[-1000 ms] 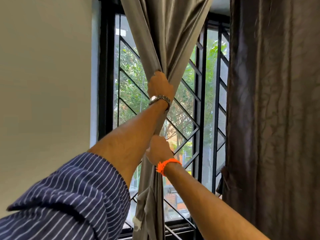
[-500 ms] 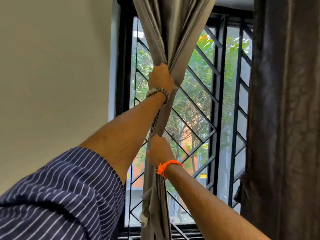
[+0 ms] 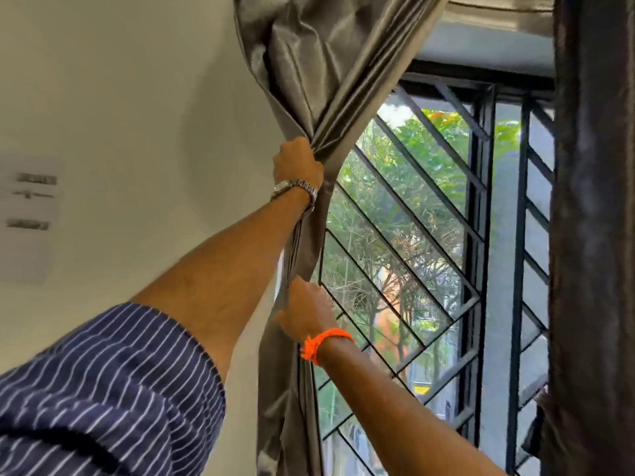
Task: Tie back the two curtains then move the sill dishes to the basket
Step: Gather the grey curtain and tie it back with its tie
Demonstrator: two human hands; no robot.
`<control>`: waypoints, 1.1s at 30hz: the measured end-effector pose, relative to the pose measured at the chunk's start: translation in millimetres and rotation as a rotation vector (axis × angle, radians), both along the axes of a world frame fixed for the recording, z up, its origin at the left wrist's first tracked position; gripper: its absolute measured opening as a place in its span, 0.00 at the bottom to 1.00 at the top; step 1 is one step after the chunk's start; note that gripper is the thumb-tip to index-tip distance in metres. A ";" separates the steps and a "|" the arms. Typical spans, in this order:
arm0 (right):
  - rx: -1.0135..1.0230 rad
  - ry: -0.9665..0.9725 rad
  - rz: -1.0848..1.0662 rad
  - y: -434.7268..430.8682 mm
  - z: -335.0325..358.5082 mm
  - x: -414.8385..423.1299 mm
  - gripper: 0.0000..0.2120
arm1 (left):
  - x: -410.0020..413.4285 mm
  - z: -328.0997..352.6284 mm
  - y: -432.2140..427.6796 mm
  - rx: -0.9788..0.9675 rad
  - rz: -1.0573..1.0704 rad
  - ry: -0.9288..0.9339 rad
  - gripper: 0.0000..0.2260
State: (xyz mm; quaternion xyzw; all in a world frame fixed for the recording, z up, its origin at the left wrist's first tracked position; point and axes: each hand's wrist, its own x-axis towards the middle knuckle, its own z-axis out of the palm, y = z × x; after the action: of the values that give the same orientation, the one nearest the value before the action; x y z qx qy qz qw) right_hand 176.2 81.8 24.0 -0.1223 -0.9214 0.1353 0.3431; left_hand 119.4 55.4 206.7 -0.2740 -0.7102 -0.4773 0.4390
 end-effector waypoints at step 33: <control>-0.249 0.072 0.150 -113.0 -33.3 -57.4 0.06 | -29.3 -63.0 -99.5 -0.169 0.047 -0.072 0.07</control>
State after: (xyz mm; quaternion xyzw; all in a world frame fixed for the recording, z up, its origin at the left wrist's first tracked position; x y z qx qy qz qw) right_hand 118.7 -31.2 -9.3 -0.0898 -0.8912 0.2781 0.3469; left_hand 90.2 -44.1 143.7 -0.2762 -0.7695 -0.4146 0.3997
